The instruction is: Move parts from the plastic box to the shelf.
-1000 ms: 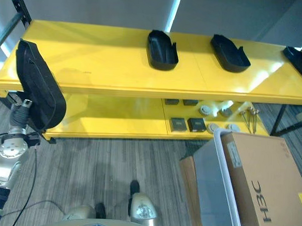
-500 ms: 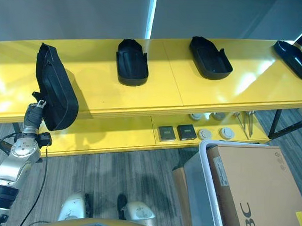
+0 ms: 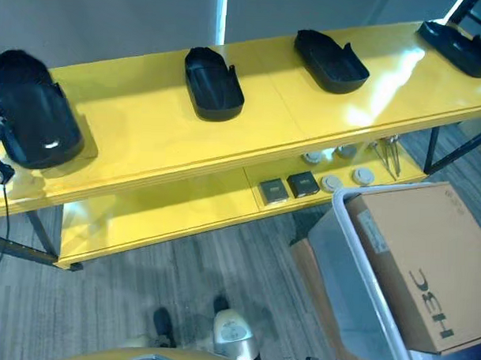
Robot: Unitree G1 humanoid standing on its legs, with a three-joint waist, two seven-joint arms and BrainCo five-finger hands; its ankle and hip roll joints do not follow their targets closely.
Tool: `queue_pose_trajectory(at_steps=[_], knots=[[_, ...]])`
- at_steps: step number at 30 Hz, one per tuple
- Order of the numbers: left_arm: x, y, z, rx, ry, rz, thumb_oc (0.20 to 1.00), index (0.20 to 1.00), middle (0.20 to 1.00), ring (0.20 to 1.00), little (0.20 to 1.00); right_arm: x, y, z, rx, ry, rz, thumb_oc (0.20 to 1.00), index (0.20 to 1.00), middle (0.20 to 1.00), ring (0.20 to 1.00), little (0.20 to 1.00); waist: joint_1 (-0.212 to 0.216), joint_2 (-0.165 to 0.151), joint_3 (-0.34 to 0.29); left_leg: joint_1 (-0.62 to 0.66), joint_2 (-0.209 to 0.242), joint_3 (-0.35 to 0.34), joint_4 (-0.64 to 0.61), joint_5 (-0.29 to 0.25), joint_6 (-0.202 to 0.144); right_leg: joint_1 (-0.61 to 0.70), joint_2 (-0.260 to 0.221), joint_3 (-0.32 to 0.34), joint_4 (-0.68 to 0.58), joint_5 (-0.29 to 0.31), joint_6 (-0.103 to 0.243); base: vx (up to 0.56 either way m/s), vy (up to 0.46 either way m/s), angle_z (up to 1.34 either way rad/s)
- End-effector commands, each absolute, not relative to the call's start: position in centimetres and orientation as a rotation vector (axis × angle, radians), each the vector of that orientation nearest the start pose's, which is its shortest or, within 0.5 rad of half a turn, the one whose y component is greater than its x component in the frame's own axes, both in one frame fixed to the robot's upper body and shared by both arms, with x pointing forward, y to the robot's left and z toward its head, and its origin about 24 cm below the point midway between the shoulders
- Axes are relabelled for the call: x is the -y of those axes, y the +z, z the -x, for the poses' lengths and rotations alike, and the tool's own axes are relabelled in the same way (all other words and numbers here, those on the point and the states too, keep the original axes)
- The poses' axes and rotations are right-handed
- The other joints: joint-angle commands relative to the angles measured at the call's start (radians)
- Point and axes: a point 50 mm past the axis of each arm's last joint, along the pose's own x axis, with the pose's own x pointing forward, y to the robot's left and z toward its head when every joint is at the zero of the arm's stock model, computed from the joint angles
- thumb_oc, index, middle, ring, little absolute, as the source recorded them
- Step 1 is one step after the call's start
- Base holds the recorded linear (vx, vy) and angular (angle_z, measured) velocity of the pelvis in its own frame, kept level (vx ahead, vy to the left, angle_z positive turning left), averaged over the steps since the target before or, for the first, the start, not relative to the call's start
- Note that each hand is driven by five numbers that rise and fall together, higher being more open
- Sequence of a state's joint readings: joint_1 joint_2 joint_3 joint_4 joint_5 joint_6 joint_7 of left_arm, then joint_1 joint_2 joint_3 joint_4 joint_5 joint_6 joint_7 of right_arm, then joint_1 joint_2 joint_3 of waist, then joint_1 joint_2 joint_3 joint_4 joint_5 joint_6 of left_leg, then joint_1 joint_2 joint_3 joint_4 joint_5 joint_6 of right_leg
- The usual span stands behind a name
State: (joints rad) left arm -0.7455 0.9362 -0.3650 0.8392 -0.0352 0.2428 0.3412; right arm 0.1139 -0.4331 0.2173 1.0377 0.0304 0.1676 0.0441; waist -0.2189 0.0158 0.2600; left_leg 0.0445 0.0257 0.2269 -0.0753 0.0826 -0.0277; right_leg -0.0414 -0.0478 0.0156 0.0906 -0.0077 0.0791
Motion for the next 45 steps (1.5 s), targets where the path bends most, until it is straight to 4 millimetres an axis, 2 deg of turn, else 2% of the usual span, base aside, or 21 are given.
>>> queue_pose_trajectory(at_steps=[1,3,4,8,12,16,25,30,31,32,38,42,45], knots=[[-36.6,21.1,-33.9,-0.102,0.687,-1.093,0.2,0.2,0.2,0.2,0.2,31.5,-13.5,-5.6,-1.404,-0.051,0.522,1.0,1.0,1.0,1.0,1.0,-0.003,-0.012,-0.028,-0.073,0.071,0.012,0.123,-0.043,0.012,-0.069,-0.021,-0.011,0.004,0.082,0.044,-0.13,0.066,-0.09],[-37.3,21.9,-34.0,-0.149,0.705,-1.156,0.2,0.2,0.2,0.2,0.2,31.5,-13.4,-6.2,-1.384,-0.056,0.52,1.0,1.0,1.0,1.0,1.0,-0.003,-0.015,-0.014,-0.091,0.069,0.018,0.126,-0.042,0.014,-0.082,-0.021,-0.006,-0.001,0.087,0.044,-0.1,0.032,0.0],[-37.6,22.7,-34.0,-0.177,0.724,-1.247,0.2,0.2,0.2,0.2,0.2,31.3,-13.3,-6.9,-1.364,-0.061,0.5,1.0,1.0,1.0,1.0,1.0,-0.001,-0.022,0.0,-0.1,0.067,0.021,0.128,-0.048,0.018,-0.081,-0.021,-0.004,-0.009,0.087,0.045,-0.06,0.006,-0.03],[-38.4,23.2,-33.6,-0.214,0.775,-1.29,0.2,0.2,0.2,0.2,0.2,30.8,-13.4,-7.3,-1.355,-0.05,0.487,1.0,1.0,1.0,1.0,1.0,0.006,-0.04,0.018,-0.126,0.07,0.026,0.14,-0.051,0.02,-0.09,-0.019,-0.001,-0.018,0.093,0.046,-0.04,-0.024,-0.07],[-38.3,23.4,-33.7,-0.206,0.828,-1.29,0.2,0.2,0.2,0.2,0.2,30.5,-13.6,-7.4,-1.348,-0.055,0.469,1.0,1.0,1.0,1.0,1.0,0.013,-0.055,0.037,-0.162,0.078,0.027,0.165,-0.054,0.02,-0.105,-0.014,0.0,-0.018,0.094,0.042,-0.04,-0.047,0.01],[-38.2,24.4,-34.0,-0.192,0.885,-1.272,0.2,0.2,0.2,0.2,0.2,30.1,-13.8,-7.5,-1.337,-0.051,0.459,1.0,1.0,1.0,1.0,1.0,0.011,-0.068,0.066,-0.209,0.088,0.027,0.192,-0.054,0.021,-0.138,-0.007,0.0,-0.004,0.094,0.035,-0.08,-0.046,0.01],[-37.8,28.0,-33.9,-0.108,0.953,-1.514,0.2,0.2,0.2,0.2,0.2,30.4,-13.6,-7.7,-1.325,-0.065,0.436,1.0,1.0,1.0,1.0,1.0,0.008,-0.076,0.085,-0.224,0.094,0.029,0.198,-0.051,0.018,-0.145,-0.003,-0.001,-0.012,0.1,0.029,-0.01,-0.006,0.0],[-37.7,29.4,-33.9,-0.074,0.951,-1.566,0.2,0.2,0.2,0.2,0.2,30.5,-13.6,-7.4,-1.334,-0.051,0.446,1.0,1.0,1.0,1.0,1.0,0.005,-0.076,0.087,-0.219,0.095,0.035,0.194,-0.053,0.018,-0.14,-0.004,0.002,-0.02,0.104,0.031,0.01,0.003,-0.01],[-37.8,29.6,-33.9,-0.075,0.946,-1.566,0.878,0.878,0.878,0.878,0.878,30.6,-13.6,-7.2,-1.334,-0.05,0.452,1.0,1.0,1.0,1.0,1.0,0.002,-0.076,0.085,-0.216,0.094,0.035,0.194,-0.055,0.019,-0.137,-0.004,0.004,-0.021,0.104,0.031,0.05,0.015,-0.08],[-37.5,29.5,-34.0,-0.066,0.955,-1.535,1.0,1.0,1.0,1.0,1.0,30.5,-13.7,-7.2,-1.333,-0.05,0.448,1.0,1.0,1.0,1.0,1.0,0.003,-0.075,0.082,-0.21,0.091,0.034,0.192,-0.057,0.019,-0.132,-0.004,0.006,-0.024,0.103,0.032,0.04,0.009,-0.08],[-37.4,29.7,-33.8,-0.032,0.997,-1.462,1.0,1.0,1.0,1.0,1.0,30.2,-13.7,-7.2,-1.328,-0.046,0.44,1.0,1.0,1.0,1.0,1.0,0.006,-0.074,0.074,-0.196,0.088,0.032,0.194,-0.06,0.019,-0.114,-0.006,0.002,-0.03,0.101,0.032,0.01,0.0,-0.02],[-37.5,30.2,-33.5,0.054,1.026,-1.375,1.0,1.0,1.0,1.0,1.0,30.0,-13.9,-6.8,-1.337,-0.04,0.443,1.0,1.0,1.0,1.0,1.0,0.01,-0.072,0.058,-0.176,0.087,0.034,0.185,-0.062,0.018,-0.094,-0.008,-0.002,-0.041,0.101,0.034,0.0,0.0,0.0],[-36.2,31.5,-33.2,0.286,1.003,-1.239,1.0,1.0,1.0,1.0,1.0,29.6,-14.1,-6.3,-1.351,-0.045,0.439,1.0,1.0,1.0,1.0,1.0,0.02,-0.065,0.04,-0.151,0.089,0.033,0.176,-0.064,0.017,-0.069,-0.01,-0.009,-0.048,0.098,0.034,0.05,-0.011,0.02]])
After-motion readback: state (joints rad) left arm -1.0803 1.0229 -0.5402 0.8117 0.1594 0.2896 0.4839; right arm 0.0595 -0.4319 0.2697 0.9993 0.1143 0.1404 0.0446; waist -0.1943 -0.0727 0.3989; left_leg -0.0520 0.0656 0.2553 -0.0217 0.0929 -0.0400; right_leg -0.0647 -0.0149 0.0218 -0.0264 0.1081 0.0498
